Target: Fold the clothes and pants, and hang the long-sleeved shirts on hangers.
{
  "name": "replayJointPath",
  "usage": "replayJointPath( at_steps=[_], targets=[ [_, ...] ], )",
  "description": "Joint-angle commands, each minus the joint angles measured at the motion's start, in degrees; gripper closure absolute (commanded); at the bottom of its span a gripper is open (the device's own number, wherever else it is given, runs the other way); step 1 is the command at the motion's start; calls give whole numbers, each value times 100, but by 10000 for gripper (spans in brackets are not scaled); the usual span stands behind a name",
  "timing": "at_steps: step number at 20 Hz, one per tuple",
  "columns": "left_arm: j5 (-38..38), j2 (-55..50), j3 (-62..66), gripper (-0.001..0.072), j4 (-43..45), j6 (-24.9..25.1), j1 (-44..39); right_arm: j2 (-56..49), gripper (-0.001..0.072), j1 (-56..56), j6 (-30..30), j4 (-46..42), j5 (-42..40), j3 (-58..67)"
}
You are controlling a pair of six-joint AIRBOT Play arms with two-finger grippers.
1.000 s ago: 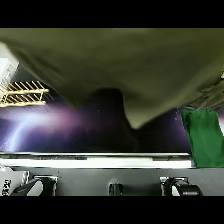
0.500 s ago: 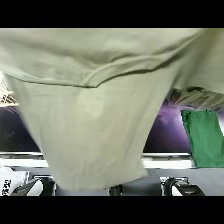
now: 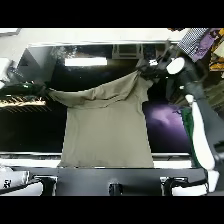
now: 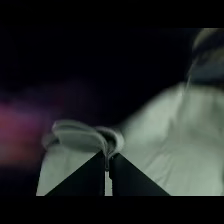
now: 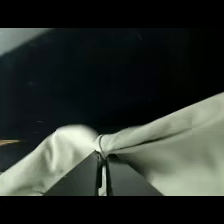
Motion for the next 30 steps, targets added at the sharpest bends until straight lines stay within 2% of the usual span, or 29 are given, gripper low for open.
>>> replayJointPath(
  at_steps=[1,3,5,6,7,8,10,12,14,16,21,24,30],
  targets=[
    [313,-922,-101,690,-24,114,-315,-890,679,122,254,334,-494,4],
    [317,-1088,-81,689,-22,114,-376,-1045,677,122,463,354,-669,4],
    [310,-1095,-79,690,-17,114,-393,-1045,572,101,531,426,-590,4],
    [302,-1075,-72,689,-15,114,-391,-990,486,26,529,549,-385,7],
    [243,-1067,-37,689,-7,114,-367,-892,299,-94,514,693,-79,4],
    [127,-1069,24,689,0,116,-348,-750,208,-264,334,837,284,4],
    [-131,-1062,144,689,0,136,-295,-308,210,-756,-411,927,1287,4],
    [-396,-1043,247,688,-2,358,-278,221,210,-1349,-975,708,2459,-11],
    [-588,-1003,278,689,-2,433,-280,787,210,-1919,-1226,273,3401,-192],
    [-708,-988,278,689,-4,433,-282,1421,210,-2413,-1392,-26,3805,-833],
    [-898,-988,278,688,-22,433,-291,2702,209,-2881,-2140,343,3840,-3698],
    [-905,-990,278,689,-24,433,-291,2975,229,-2870,-2688,1084,3569,-5204],
    [-896,-992,278,688,-22,433,-291,3237,236,-2870,-3143,1252,2881,-6773]
  ],
)
